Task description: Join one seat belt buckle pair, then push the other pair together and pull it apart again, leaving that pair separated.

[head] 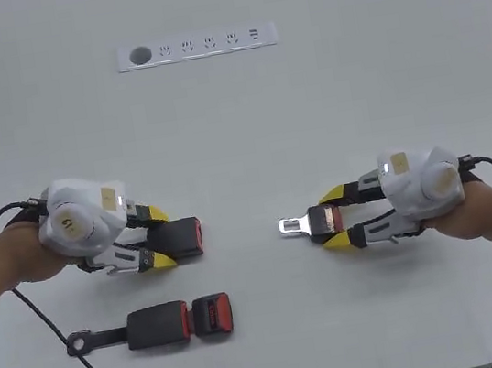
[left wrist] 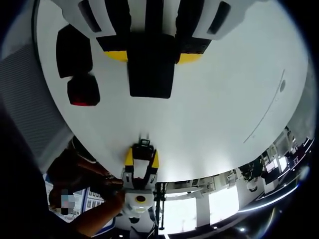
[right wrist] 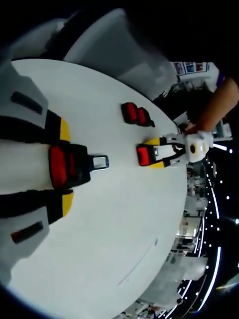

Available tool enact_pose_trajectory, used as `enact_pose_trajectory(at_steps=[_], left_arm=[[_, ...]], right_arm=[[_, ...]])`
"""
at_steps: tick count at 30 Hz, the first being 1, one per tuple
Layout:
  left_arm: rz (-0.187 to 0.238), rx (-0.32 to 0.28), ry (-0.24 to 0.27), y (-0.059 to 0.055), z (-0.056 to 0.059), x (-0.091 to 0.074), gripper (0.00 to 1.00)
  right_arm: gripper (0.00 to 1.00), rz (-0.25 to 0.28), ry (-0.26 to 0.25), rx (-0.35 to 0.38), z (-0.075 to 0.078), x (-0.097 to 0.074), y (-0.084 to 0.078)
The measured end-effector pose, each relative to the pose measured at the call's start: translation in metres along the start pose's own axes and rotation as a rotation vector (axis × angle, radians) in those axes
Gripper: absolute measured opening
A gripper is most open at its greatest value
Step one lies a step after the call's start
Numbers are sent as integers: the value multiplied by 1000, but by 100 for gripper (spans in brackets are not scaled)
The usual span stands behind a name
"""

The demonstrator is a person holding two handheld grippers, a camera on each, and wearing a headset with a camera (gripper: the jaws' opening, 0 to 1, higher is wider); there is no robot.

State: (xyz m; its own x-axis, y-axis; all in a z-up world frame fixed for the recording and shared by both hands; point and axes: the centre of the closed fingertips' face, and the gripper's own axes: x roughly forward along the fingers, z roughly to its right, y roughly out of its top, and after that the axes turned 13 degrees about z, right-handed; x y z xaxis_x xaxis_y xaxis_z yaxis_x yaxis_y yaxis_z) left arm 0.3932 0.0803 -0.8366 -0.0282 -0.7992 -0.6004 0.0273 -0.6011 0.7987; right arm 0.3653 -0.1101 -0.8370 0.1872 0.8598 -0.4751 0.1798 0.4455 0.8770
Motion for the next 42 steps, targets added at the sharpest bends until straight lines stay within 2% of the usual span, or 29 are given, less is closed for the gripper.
enact_pose_trajectory(at_steps=[19,27,42], left_arm=[[-11,-3,-8,0,1,-2,35],[-16,0,-10,0,1,-3,35],[-38,20,-24,-1,1,-2,35]], right_arm=[[36,40,43,-4,-6,43,23],[36,52,52,2,-3,58,33],[36,52,68,-20,-10,103,55]])
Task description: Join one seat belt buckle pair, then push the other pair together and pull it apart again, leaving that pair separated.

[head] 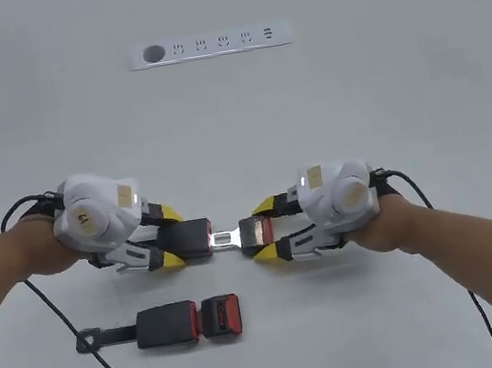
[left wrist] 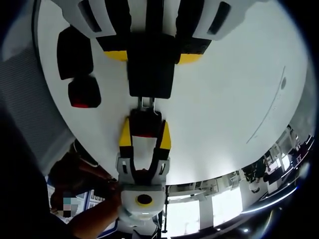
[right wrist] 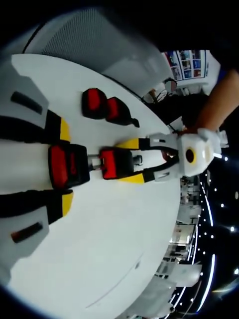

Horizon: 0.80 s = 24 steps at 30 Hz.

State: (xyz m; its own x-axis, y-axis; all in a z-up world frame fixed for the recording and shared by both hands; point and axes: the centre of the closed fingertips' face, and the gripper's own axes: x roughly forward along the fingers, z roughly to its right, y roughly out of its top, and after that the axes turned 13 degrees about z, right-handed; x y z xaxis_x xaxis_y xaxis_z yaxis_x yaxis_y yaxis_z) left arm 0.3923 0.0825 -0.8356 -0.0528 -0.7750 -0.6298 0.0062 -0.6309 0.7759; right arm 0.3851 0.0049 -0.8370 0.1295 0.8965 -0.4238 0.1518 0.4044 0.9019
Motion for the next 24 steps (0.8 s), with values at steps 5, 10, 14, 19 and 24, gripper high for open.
enact_pose_trajectory(at_steps=[5,10,14,19,24], left_arm=[[-15,12,-10,0,0,0,35],[-26,18,-14,-1,0,1,35],[-41,39,-24,-1,0,1,35],[-62,44,-31,-2,-1,2,34],[-82,78,-47,-3,-1,3,34]], right_arm=[[36,1,-11,6,0,2,0],[36,-2,-17,9,-1,14,4],[36,-22,-20,12,-1,14,3],[35,-31,-29,25,0,18,3],[35,-51,-18,19,0,19,4]])
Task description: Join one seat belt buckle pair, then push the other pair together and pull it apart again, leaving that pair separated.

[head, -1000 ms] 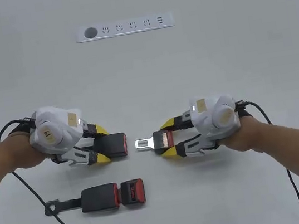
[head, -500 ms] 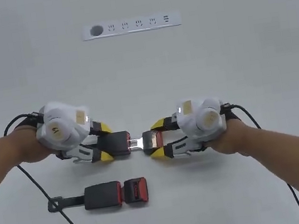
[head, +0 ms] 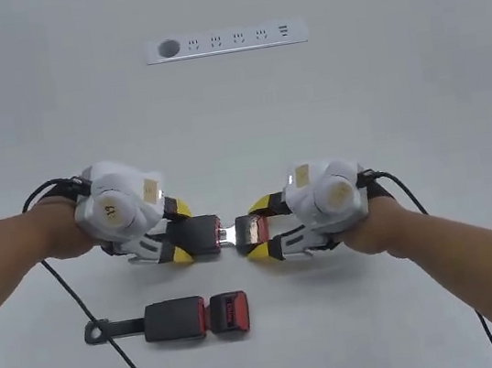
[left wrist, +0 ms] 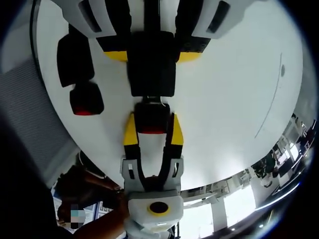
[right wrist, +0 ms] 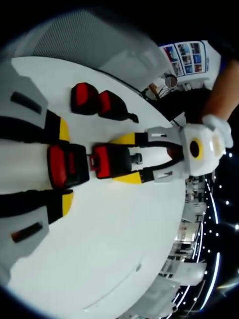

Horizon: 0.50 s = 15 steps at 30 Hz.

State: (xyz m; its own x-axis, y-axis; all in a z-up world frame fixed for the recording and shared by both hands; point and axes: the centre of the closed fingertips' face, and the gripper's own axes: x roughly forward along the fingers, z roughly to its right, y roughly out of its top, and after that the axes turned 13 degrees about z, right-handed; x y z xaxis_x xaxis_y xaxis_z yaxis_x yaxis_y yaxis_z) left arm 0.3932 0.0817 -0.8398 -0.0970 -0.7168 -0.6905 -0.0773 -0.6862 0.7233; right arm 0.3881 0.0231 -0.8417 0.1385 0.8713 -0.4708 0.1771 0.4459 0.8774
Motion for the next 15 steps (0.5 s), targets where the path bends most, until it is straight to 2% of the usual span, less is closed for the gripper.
enact_pose_trajectory(at_steps=[7,15], left_arm=[[-1,0,-3,0,1,0,34],[3,-16,4,2,1,-1,34]], right_arm=[[35,-10,-16,6,-1,12,6],[35,-34,-46,23,-2,14,8]])
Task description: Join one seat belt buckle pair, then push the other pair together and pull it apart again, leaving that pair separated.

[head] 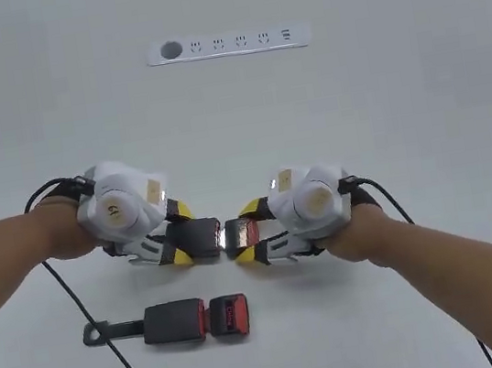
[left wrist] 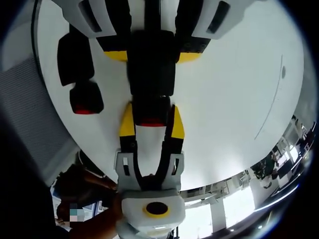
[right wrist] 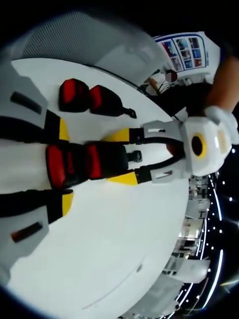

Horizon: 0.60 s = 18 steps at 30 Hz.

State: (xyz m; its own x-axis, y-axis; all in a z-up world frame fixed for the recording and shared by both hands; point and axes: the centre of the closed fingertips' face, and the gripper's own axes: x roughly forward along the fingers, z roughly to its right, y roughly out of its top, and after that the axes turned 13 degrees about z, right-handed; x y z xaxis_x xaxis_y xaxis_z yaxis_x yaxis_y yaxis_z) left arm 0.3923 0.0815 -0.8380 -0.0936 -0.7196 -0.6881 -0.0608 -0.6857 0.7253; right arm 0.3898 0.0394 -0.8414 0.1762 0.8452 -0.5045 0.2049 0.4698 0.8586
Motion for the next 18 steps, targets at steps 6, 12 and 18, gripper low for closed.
enact_pose_trajectory(at_steps=[6,12,18], left_arm=[[4,-17,10,0,1,-1,34],[3,-28,21,1,2,-1,34],[6,-35,28,-1,0,0,35]], right_arm=[[35,-15,-6,-8,0,1,1],[35,-26,-15,-15,0,2,1],[36,-34,-19,-24,-1,2,0]])
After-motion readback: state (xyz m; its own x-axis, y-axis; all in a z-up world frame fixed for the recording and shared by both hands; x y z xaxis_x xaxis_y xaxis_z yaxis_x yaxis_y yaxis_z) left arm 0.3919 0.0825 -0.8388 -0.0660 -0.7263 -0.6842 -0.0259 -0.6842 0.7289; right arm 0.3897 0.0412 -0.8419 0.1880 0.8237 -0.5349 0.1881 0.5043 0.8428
